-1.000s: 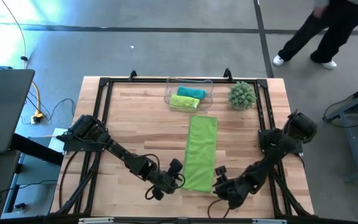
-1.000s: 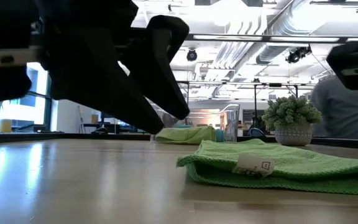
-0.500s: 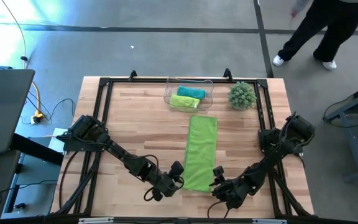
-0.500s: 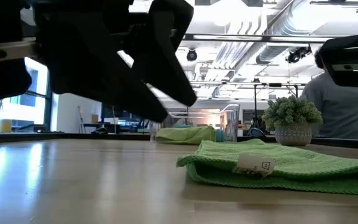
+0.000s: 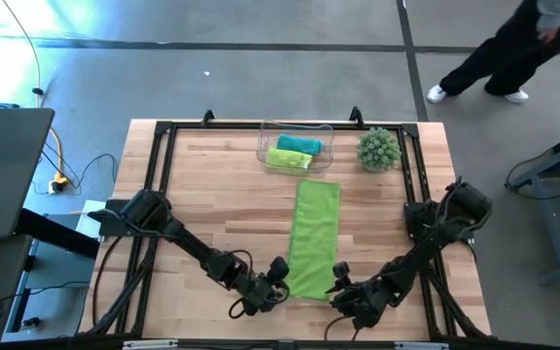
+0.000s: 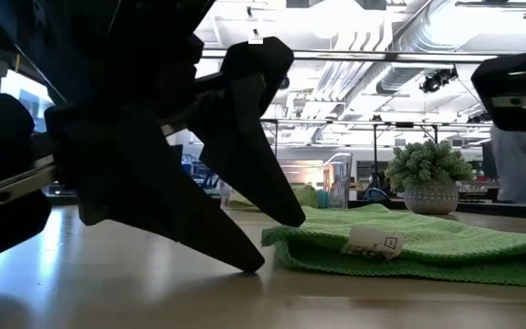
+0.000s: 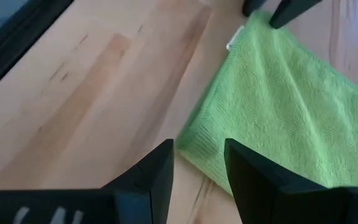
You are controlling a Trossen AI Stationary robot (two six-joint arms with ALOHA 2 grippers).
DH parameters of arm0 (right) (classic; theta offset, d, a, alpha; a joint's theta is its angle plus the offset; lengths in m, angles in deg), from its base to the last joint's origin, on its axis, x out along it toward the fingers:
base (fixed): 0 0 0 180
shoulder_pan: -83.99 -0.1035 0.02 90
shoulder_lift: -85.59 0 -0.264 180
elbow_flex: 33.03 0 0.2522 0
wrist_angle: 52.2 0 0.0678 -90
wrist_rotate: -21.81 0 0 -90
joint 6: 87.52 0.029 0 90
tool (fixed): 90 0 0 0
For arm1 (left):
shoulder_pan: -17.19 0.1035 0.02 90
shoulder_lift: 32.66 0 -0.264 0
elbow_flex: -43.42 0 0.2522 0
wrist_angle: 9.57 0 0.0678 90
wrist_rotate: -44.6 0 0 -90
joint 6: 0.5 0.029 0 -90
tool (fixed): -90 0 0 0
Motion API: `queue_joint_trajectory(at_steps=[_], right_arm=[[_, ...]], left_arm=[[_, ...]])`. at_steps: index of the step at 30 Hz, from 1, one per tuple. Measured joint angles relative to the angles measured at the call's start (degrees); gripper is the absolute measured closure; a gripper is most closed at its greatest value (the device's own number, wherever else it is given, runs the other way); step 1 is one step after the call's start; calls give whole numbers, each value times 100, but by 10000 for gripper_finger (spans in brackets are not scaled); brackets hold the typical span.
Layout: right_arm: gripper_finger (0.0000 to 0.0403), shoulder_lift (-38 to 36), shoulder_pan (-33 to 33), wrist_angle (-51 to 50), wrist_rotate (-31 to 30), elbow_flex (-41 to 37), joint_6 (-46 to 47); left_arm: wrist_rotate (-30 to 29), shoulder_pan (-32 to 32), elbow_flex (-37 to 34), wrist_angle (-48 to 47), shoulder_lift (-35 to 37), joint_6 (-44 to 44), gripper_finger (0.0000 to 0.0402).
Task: Roll microfiber towels into tight, uniform cylinder then place into a basket
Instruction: Roll the green microfiber cloth
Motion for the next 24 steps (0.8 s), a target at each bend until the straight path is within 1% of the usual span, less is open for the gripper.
queue_joint_trajectory(at_steps=[6, 11, 15, 19, 24], right_arm=[[268, 232, 0, 128, 2, 0, 45], [268, 360, -9, 208, -39, 4, 219], [269, 369, -11, 217, -58, 7, 369], [289, 377, -13, 227, -71, 7, 665], [343, 386, -15, 242, -33, 5, 1167]], left_arm=[[92, 42, 2, 99, -46, -25, 261], [282, 86, 11, 248, -149, -355, 262], [213, 84, 17, 326, -189, -578, 268], [233, 84, 11, 308, -194, -1088, 296], [269, 79, 11, 289, -203, -1547, 349]])
